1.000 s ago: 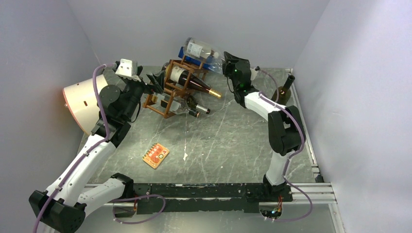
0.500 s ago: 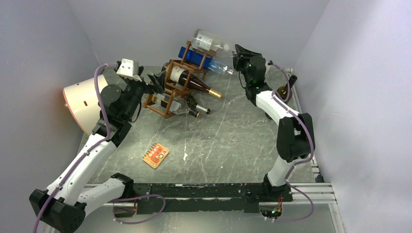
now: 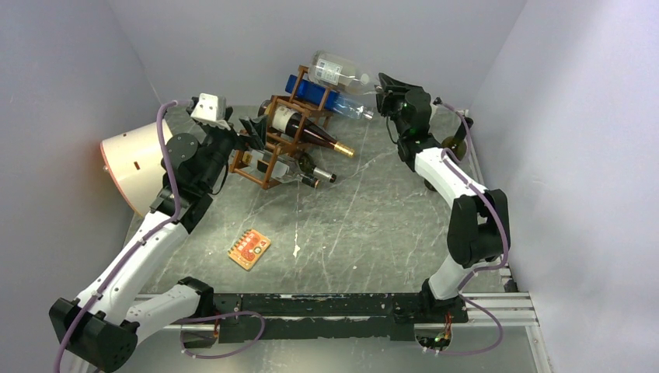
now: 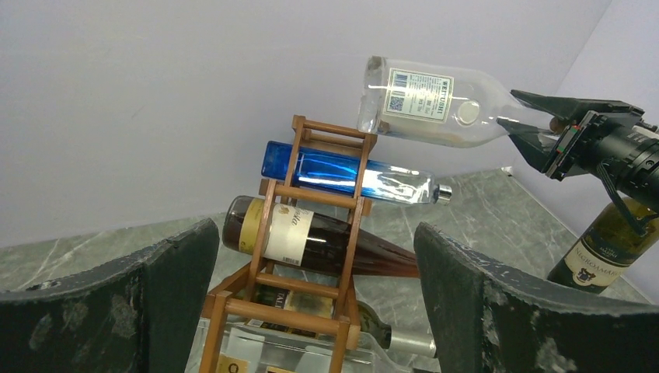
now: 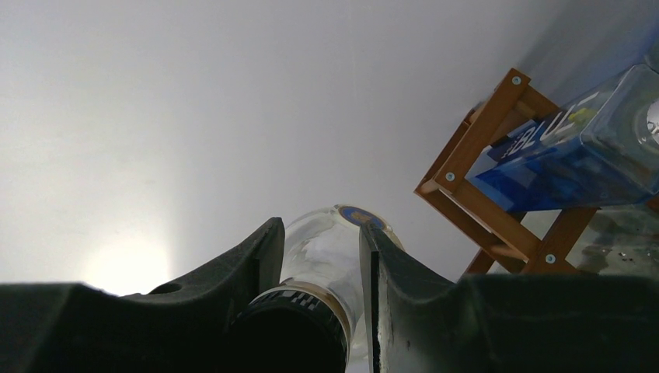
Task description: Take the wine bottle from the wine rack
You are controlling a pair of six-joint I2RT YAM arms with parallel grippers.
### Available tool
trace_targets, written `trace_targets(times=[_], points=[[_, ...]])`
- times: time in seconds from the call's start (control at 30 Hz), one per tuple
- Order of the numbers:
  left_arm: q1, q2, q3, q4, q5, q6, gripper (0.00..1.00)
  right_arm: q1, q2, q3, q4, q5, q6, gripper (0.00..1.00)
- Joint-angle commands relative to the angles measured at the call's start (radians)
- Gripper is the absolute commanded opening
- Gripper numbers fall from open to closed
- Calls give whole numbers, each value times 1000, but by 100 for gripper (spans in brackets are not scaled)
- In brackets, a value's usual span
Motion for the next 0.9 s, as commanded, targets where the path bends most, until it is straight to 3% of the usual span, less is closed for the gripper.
trace_targets(times=[0.0,0.87], points=[[-9,6,22,11,27,-3,99,16,-73,46,268,-10,110,0],[-9,-13,27,8,47,-20,99,108,-182,79,193,50,46,0]])
